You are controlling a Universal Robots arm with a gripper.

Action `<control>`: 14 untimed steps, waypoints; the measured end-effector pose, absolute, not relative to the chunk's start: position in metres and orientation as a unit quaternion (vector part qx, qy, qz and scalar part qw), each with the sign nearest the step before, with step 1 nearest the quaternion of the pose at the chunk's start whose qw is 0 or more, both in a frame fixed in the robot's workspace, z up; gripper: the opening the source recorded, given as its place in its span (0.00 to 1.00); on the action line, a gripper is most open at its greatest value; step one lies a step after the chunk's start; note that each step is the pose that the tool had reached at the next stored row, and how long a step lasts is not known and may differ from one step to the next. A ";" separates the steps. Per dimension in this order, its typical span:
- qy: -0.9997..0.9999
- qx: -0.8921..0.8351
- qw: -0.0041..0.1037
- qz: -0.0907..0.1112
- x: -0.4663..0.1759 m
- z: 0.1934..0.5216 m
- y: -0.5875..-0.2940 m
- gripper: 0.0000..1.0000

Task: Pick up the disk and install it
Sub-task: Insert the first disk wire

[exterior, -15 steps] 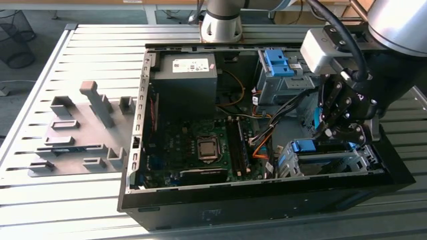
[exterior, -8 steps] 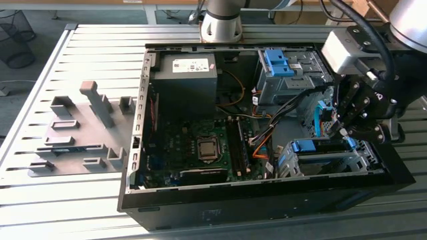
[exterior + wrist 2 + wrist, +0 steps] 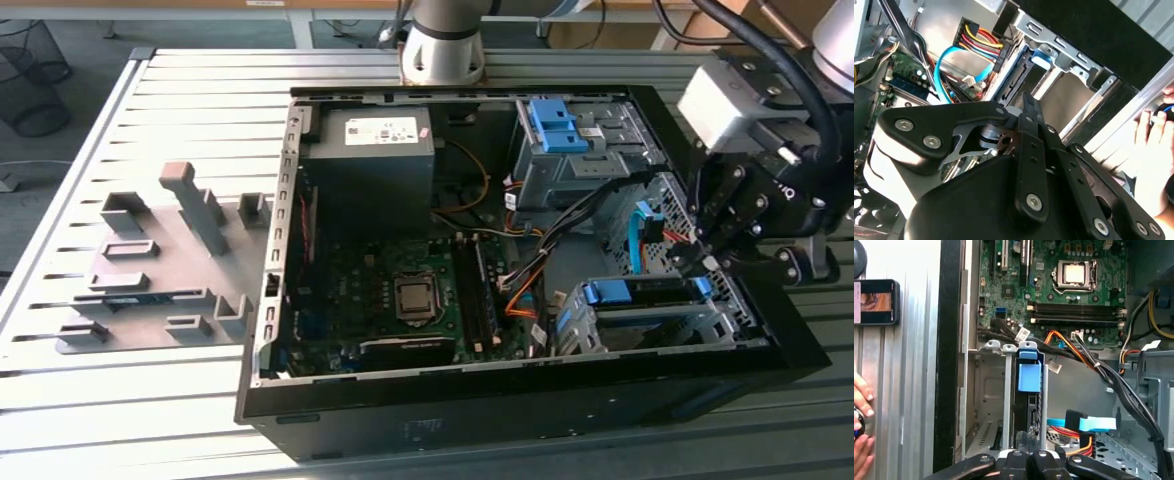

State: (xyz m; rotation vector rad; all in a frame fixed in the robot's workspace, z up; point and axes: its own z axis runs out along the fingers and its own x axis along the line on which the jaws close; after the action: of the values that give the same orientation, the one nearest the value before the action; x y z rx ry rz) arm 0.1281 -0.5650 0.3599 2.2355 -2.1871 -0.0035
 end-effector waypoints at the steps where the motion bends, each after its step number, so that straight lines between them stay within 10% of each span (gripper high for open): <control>1: -0.699 0.715 0.007 -0.001 0.128 0.360 -0.562 0.11; 14: -0.695 0.719 0.008 0.000 0.132 0.360 -0.546 0.11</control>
State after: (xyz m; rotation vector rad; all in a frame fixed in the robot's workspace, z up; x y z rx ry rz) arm 0.1320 -0.5458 0.3598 2.2466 -2.1739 -0.0015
